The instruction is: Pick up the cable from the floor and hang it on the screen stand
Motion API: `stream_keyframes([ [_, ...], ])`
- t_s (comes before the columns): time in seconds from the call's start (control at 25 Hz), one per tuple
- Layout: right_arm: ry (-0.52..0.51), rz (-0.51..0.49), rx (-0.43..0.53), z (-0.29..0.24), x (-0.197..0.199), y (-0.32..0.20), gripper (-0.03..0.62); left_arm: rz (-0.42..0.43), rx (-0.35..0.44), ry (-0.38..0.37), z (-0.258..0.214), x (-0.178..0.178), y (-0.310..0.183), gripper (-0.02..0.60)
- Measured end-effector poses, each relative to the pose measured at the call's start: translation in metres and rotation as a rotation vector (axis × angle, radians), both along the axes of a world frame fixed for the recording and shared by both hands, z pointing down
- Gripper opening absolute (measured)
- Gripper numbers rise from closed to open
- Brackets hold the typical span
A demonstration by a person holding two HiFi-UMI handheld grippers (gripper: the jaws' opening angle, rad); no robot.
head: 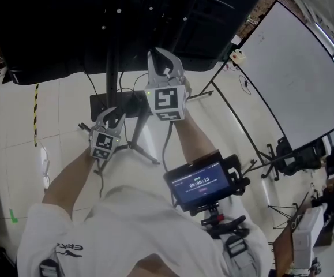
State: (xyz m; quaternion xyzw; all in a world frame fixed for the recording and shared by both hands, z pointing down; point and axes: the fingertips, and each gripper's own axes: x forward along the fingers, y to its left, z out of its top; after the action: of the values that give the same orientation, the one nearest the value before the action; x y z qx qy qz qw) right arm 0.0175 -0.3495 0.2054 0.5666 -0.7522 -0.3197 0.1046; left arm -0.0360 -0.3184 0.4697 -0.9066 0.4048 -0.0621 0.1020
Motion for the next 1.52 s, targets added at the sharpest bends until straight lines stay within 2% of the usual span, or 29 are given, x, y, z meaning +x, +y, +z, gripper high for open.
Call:
stream_keyframes([
  [0.32, -0.042, -0.003, 0.043, -0.029, 0.008, 0.012, 0.034, -0.065, -0.165, -0.103, 0.090, -0.010, -0.005, 0.118],
  [0.56, -0.055, -0.002, 0.054, -0.043, 0.009, 0.022, 0.032, -0.131, -0.217, -0.133, 0.116, -0.031, -0.001, 0.117],
  [0.92, -0.049, 0.010, 0.052, -0.049, 0.018, 0.017, 0.032, -0.088, -0.257, -0.193, 0.145, -0.018, 0.013, 0.115],
  [1.28, -0.045, 0.048, 0.031, -0.044, 0.040, 0.008, 0.034, -0.076, -0.272, -0.191, 0.154, -0.005, 0.011, 0.031],
  [1.52, -0.070, 0.101, 0.019, -0.037, 0.069, 0.002, 0.034, -0.139, -0.314, -0.132, 0.150, -0.029, -0.002, 0.023],
])
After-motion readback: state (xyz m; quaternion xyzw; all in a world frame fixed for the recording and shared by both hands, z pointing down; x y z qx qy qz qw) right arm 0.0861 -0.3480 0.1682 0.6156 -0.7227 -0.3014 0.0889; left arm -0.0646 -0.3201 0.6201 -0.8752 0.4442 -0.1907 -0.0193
